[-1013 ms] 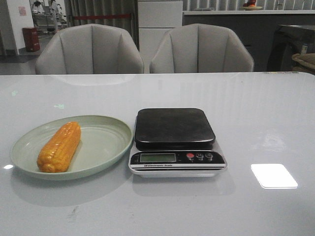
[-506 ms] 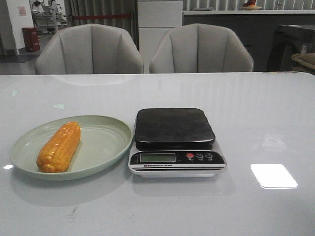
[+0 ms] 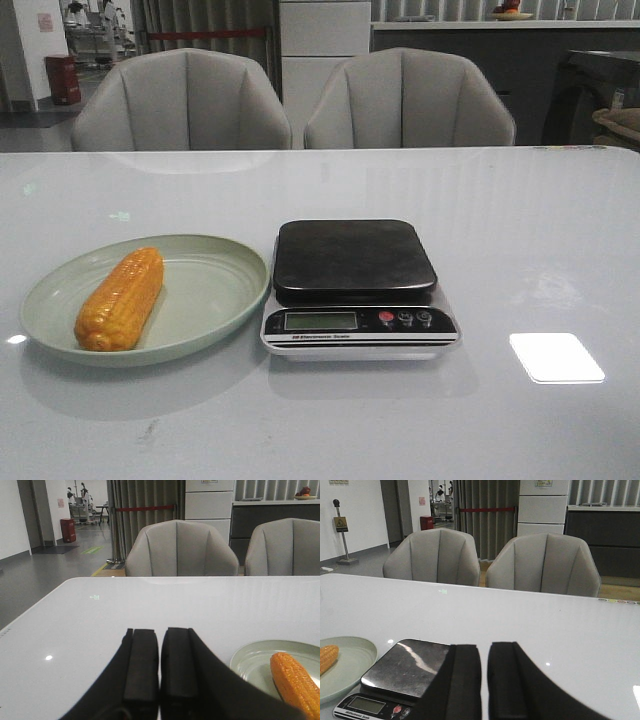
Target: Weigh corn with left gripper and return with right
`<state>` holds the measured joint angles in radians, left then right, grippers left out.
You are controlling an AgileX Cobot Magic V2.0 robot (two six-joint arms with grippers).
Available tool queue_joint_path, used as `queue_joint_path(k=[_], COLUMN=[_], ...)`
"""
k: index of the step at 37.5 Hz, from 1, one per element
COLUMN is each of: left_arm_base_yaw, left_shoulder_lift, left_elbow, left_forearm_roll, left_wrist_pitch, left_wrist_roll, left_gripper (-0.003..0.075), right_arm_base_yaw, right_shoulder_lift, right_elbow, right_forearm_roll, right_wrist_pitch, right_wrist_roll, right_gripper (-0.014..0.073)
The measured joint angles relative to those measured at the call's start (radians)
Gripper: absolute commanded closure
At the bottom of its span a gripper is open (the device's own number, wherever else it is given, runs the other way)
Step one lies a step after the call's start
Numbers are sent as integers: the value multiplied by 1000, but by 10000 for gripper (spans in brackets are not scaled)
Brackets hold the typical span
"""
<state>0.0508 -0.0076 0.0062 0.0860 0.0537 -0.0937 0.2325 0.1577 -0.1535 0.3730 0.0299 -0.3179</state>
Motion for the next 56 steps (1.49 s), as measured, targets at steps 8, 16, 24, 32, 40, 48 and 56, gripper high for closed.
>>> queue_joint_path(k=[8,16,24,32,40,48,56], left_arm_base_yaw=[0,0,0,0,0,0,0], left_shoulder_lift=[0,0,0,0,0,0,0], left_elbow=[0,0,0,0,0,0,0], left_forearm_roll=[0,0,0,0,0,0,0], left_wrist_pitch=[0,0,0,0,-2,-2,-2], left_wrist_roll=[0,0,0,0,0,0,0], left_gripper=[606,606,606,606,606,606,606], right_arm_base_yaw=[0,0,-7,-109,-192,-191,-191], right_shoulder_lift=[0,0,0,-9,-143,-167,-167], right_elbow=[0,0,30,110,179,179,179], right_forearm_roll=[0,0,-26,-235,-315,-373,-373], right_wrist_pitch=[0,0,-30,-55,-71,-39,-30], right_wrist_roll=[0,0,0,69,211,339,385], right_gripper=[380,380,380,380,380,380,380])
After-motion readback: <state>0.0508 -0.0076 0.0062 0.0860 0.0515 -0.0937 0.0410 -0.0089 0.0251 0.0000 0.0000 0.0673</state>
